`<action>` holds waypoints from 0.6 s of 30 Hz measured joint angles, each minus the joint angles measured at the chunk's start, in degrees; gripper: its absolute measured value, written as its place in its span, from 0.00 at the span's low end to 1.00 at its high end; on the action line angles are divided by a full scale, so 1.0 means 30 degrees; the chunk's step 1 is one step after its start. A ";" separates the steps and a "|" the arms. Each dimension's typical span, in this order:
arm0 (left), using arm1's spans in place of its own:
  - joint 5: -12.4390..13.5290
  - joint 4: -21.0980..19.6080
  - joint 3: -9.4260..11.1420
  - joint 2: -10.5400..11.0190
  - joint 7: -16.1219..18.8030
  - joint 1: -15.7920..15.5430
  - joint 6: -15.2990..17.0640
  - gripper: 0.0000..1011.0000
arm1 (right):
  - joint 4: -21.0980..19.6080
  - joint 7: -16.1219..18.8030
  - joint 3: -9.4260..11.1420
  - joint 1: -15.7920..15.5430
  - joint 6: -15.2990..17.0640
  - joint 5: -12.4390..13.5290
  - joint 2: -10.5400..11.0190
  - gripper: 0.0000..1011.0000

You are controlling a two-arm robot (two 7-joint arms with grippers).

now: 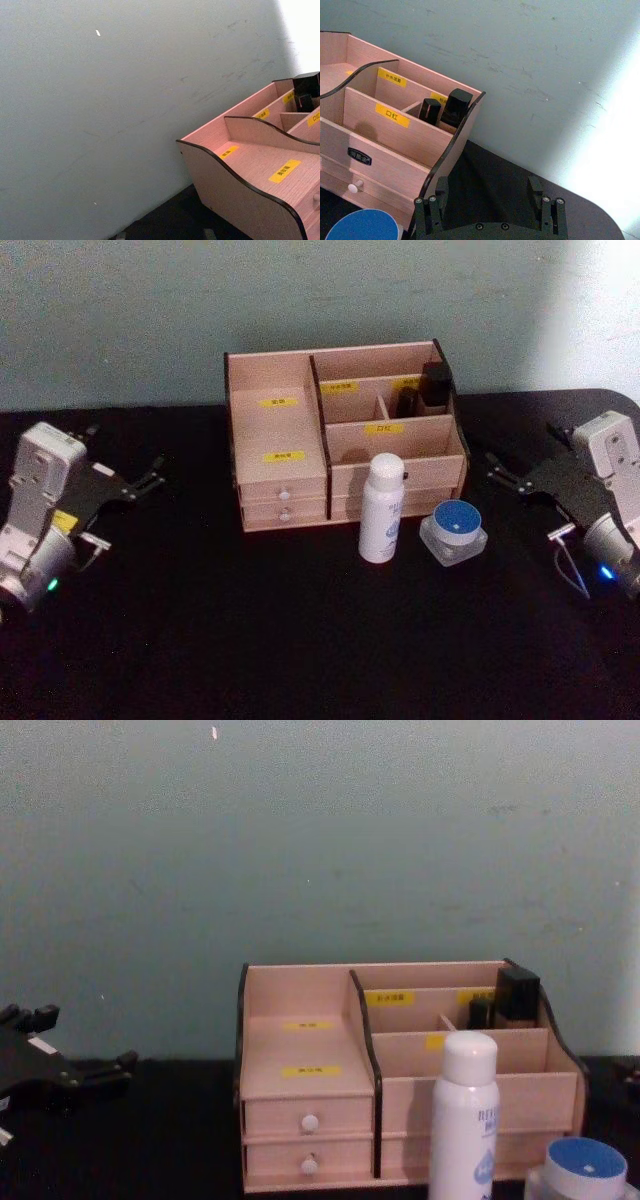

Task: Pick up the facial cleanser and watermelon frost from the table and place them into the tiered storage box.

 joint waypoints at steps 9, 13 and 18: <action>0.0000 -0.0001 -0.0001 0.0000 0.0000 0.0000 0.0000 0.99 | 0.0000 0.0000 0.0000 0.0000 0.0000 0.0000 0.0000 0.99; -0.0001 0.0000 0.0000 -0.0001 0.0000 0.0000 0.0000 0.99 | 0.0000 -0.0001 0.0000 0.0001 0.0000 0.0000 0.0001 0.99; 0.0000 0.0000 0.0000 -0.0001 0.0000 0.0001 -0.0001 0.99 | -0.0001 -0.0001 0.0000 0.0000 0.0000 0.0000 0.0000 0.99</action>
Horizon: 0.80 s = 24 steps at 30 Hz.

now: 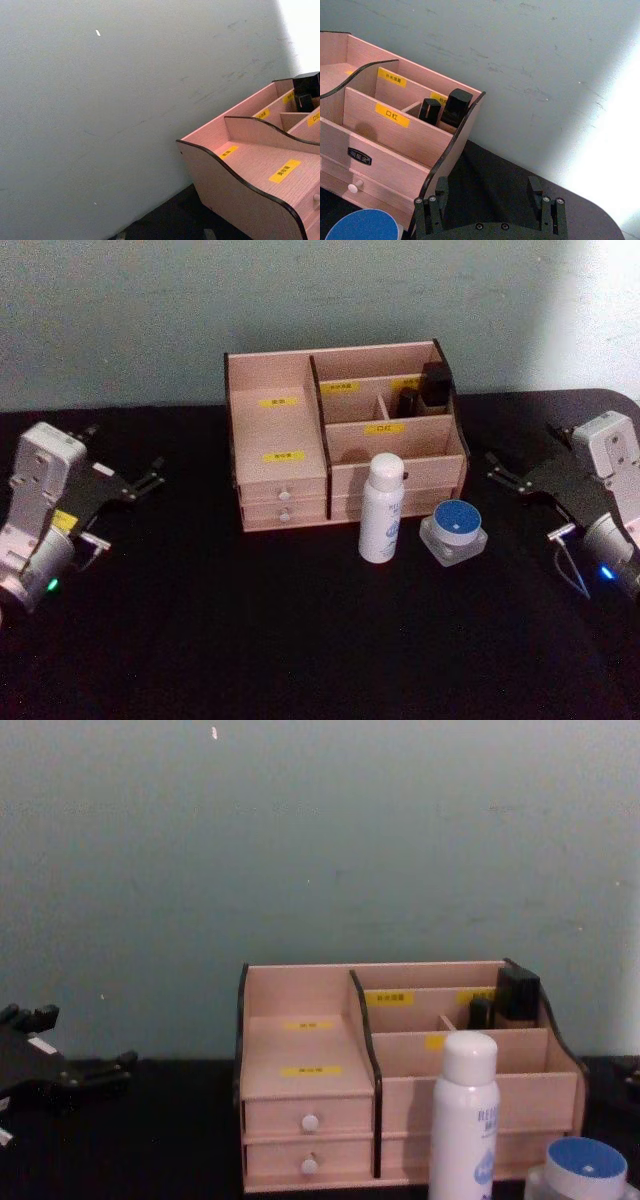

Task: Pick up the facial cleanser and watermelon frost from the table and place them into the tiered storage box.

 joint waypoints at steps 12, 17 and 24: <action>0.0000 0.0001 -0.0001 0.0000 0.0000 -0.0001 0.0001 0.99 | 0.0000 0.0000 0.0000 0.0001 0.0001 0.0000 0.0000 0.99; 0.0000 0.0000 -0.0001 0.0000 0.0000 -0.0001 0.0001 0.99 | 0.0000 0.0006 0.0011 -0.0004 0.0001 -0.0003 -0.0005 0.99; 0.0000 0.0000 0.0000 0.0000 0.0000 -0.0001 0.0001 0.99 | -0.0283 0.0573 0.0406 -0.0371 0.0180 -0.0001 0.0000 0.99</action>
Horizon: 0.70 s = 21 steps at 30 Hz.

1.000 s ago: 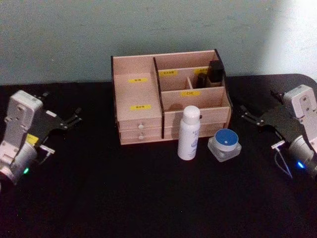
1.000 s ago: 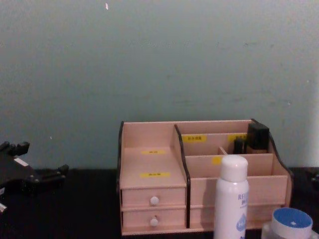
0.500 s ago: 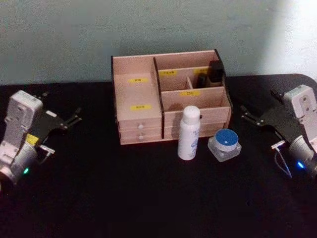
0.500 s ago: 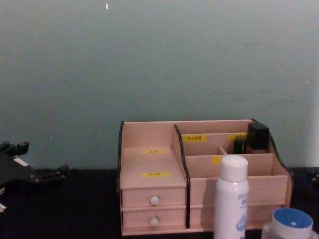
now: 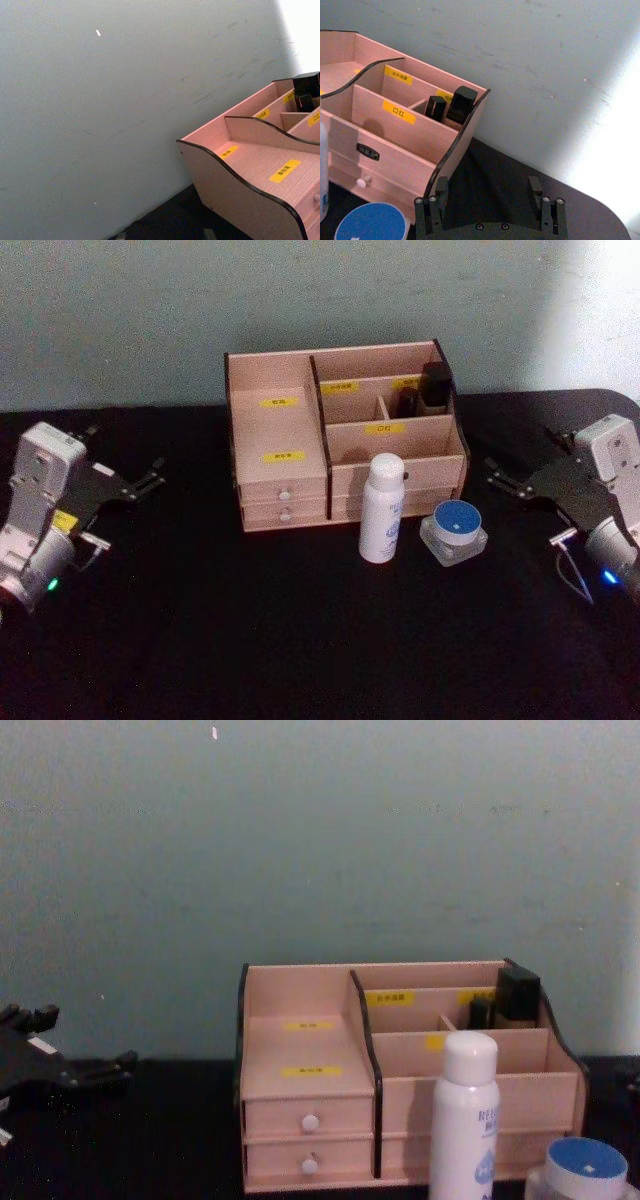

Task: Pick up the facial cleanser and watermelon frost from the table and place them into the tiered storage box.

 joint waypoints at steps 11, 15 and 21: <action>0.0000 0.0000 -0.0001 0.0000 0.0000 0.0000 0.0000 0.99 | -0.2244 0.0841 0.1168 -0.2008 0.0351 0.0530 0.1280 0.99; 0.0001 -0.0001 0.0000 0.0000 0.0000 0.0000 0.0000 0.99 | -0.3501 0.1481 0.1594 -0.3032 0.0364 0.0823 0.1932 0.99; 0.0000 0.0000 0.0000 0.0000 0.0000 0.0000 0.0000 0.99 | -0.4657 0.2572 0.1768 -0.3829 0.0159 0.1214 0.2283 0.99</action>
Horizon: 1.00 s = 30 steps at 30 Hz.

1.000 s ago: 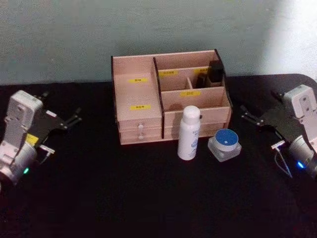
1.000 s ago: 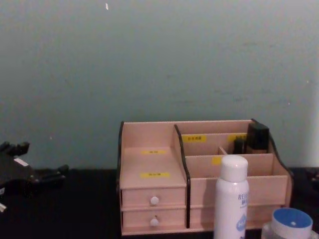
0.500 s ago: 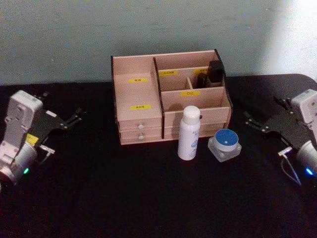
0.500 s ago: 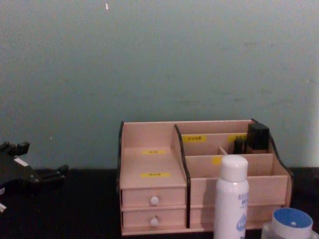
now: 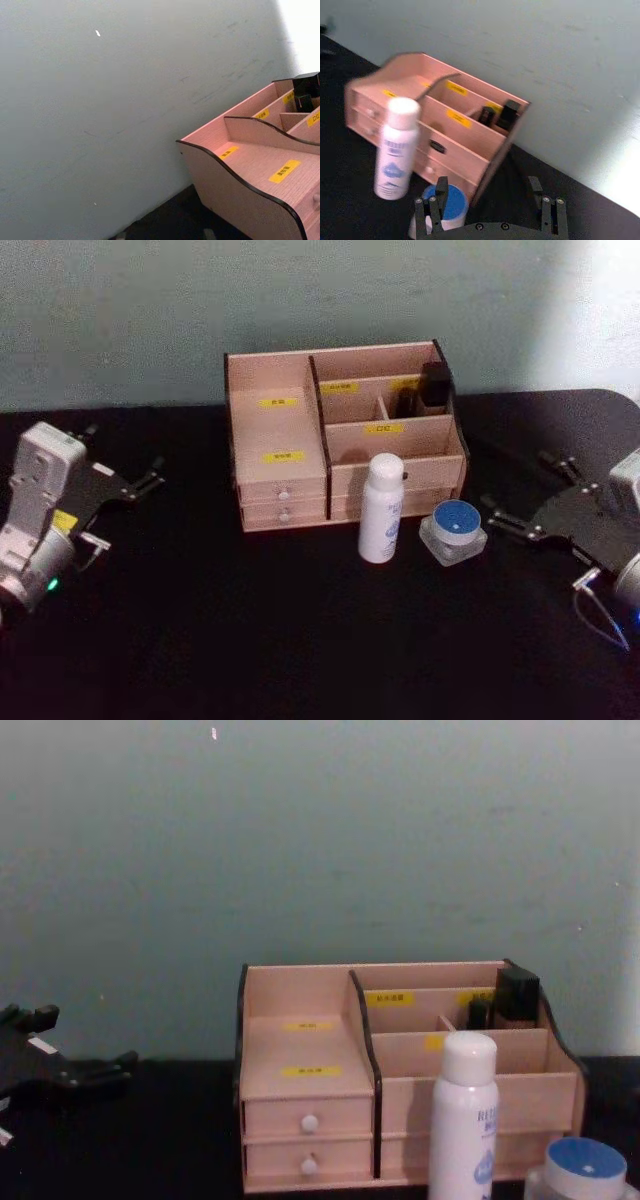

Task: Pick up the facial cleanser and watermelon frost from the table and place them into the tiered storage box.

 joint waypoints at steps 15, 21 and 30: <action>0.0001 0.0000 0.0000 0.0000 0.0000 0.0000 0.0000 0.99 | 0.0400 0.2281 -0.0800 0.0781 -0.0054 0.0315 -0.1497 0.99; 0.0000 0.0000 0.0000 0.0000 0.0000 0.0000 0.0000 0.99 | 0.0971 0.3168 -0.1006 0.1164 0.0145 0.0495 -0.2101 0.99; -0.0001 0.0000 0.0000 0.0000 0.0000 0.0000 0.0000 0.99 | 0.1814 0.4042 -0.1210 0.1692 0.0452 0.0445 -0.2904 0.99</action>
